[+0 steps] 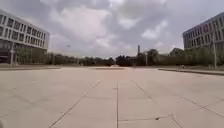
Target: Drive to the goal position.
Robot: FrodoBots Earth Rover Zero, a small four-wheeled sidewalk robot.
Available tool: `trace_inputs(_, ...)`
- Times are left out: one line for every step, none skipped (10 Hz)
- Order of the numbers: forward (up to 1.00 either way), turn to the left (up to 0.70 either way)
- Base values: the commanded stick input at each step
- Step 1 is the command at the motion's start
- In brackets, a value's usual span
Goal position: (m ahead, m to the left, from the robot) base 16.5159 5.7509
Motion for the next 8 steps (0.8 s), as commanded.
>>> trace_inputs(0.50,-0.02)
trace_inputs(0.50,-0.02)
trace_inputs(0.50,-0.02)
trace_inputs(0.50,-0.02)
trace_inputs(0.50,-0.02)
trace_inputs(0.50,-0.02)
trace_inputs(0.50,-0.27)
trace_inputs(0.50,-0.52)
